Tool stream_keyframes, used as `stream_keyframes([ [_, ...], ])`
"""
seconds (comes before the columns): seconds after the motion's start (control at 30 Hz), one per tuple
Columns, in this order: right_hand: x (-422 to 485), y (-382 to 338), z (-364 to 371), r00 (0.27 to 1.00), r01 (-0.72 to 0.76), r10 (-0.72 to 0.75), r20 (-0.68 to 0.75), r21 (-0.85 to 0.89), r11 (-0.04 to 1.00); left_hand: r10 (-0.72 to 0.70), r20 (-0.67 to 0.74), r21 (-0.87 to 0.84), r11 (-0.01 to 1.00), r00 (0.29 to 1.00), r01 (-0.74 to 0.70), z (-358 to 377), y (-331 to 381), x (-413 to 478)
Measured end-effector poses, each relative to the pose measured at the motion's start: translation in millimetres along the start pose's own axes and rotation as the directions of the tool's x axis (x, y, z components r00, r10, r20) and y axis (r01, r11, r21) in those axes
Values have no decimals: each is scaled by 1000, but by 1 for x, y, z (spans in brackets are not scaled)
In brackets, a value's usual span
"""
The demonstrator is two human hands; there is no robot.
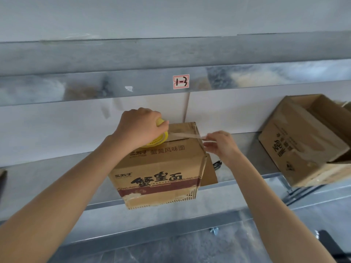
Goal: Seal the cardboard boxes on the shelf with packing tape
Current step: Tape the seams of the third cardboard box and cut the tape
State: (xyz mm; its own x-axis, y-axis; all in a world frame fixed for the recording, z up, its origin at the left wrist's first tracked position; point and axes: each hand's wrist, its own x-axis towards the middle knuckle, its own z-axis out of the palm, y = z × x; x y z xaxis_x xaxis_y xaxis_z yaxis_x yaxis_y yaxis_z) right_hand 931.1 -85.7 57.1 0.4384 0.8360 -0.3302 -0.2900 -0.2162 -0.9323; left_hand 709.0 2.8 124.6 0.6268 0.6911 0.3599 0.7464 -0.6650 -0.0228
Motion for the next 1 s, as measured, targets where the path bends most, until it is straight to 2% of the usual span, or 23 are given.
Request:
stream_keyframes([
  [0.2, 11, 6, -6, 996, -73, 69, 65, 56, 996, -43, 23, 6, 999, 999, 43, 2, 5, 5],
  [0.4, 17, 20, 1, 984, -128, 143, 103, -143, 981, -66, 16, 25, 997, 998, 66, 1, 9, 3],
  [0.5, 17, 31, 12, 983, -150, 168, 78, -193, 970, -76, 12, 1, 997, 997, 76, 0, 10, 2],
  [0.63, 20, 31, 5, 996, -89, 86, -24, -405, 910, -87, 13, 14, 996, 996, 87, -2, 14, 2],
  [0.7, 15, 16, 4, 996, 74, -87, -5, -469, 880, -91, 2, 9, 996, 996, 91, -2, 15, 1],
  [0.77, 5, -6, 14, 926, 358, -367, 87, -511, 782, -118, 38, -110, 986, 992, 122, -6, 13, 1],
  [0.8, 0, -16, 24, 868, 482, -463, 180, -528, 699, -147, 79, -227, 960, 986, 162, -10, 10, 2],
  [0.83, -5, -23, 35, 814, 575, -499, 298, -543, 612, -175, 116, -351, 914, 978, 205, -13, 6, 3],
  [0.87, -9, -26, 46, 772, 633, -477, 419, -572, 522, -190, 126, -434, 872, 974, 226, -17, 2, 3],
  [0.93, -11, -20, 63, 730, 680, -354, 584, -668, 301, -198, 112, -483, 846, 974, 228, -19, -5, -2],
  [1.0, -6, -8, 68, 732, 671, -278, 622, -730, 132, -240, 121, -552, 790, 963, 266, -13, -9, -12],
])
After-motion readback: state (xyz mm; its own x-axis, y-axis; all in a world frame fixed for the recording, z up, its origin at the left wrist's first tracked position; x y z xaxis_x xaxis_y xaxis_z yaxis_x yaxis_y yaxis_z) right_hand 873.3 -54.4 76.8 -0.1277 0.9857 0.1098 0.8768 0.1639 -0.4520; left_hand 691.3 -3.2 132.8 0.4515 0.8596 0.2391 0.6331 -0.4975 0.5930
